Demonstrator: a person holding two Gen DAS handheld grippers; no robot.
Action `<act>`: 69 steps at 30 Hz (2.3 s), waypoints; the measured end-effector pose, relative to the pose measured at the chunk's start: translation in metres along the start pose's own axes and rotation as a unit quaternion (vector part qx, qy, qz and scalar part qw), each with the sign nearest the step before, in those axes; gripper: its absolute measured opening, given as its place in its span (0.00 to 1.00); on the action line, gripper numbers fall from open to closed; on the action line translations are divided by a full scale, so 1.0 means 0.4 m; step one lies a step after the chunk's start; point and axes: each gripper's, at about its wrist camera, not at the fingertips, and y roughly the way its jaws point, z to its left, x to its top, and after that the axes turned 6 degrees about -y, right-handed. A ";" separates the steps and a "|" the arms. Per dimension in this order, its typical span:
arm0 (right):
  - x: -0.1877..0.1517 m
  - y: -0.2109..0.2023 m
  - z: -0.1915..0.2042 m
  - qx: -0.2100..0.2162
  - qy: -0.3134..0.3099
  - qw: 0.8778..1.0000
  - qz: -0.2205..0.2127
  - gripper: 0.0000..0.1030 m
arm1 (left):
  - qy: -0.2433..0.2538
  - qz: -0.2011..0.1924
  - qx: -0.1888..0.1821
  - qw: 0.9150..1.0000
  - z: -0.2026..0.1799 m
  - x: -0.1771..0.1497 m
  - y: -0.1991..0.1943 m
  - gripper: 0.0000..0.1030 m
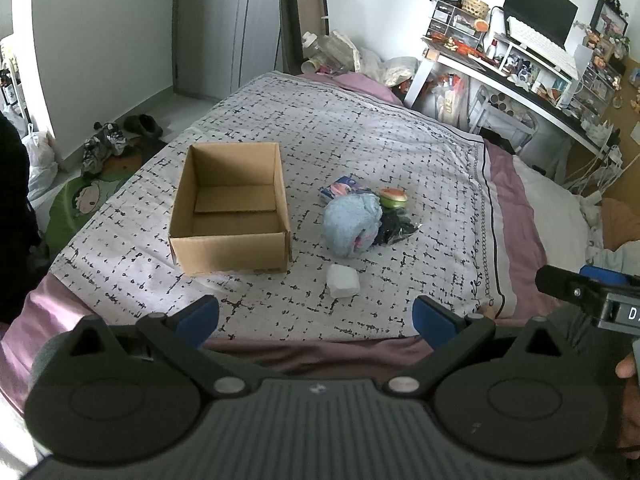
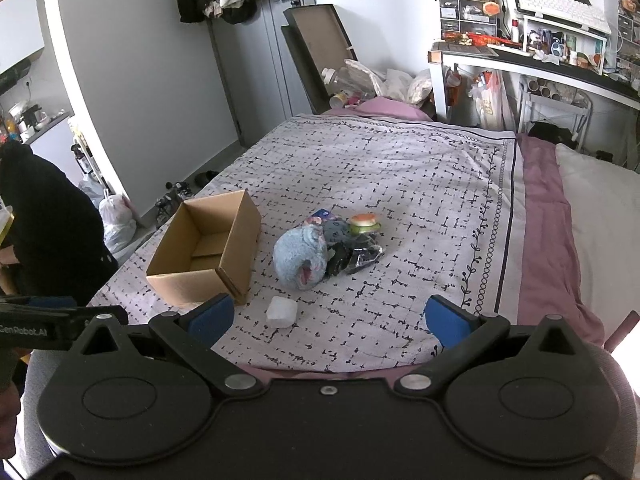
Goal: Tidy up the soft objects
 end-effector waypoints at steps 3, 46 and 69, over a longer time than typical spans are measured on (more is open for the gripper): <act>0.000 -0.001 0.002 0.000 -0.001 1.000 0.000 1.00 | 0.002 0.000 -0.001 1.000 -0.001 0.000 0.002 0.99; 0.007 0.025 -0.016 -0.010 0.010 1.000 0.012 1.00 | 0.012 0.007 0.001 1.000 -0.031 0.004 0.034 0.99; 0.049 0.172 -0.080 0.006 0.061 0.997 0.051 1.00 | -0.009 0.036 -0.004 0.999 -0.048 0.045 0.196 0.99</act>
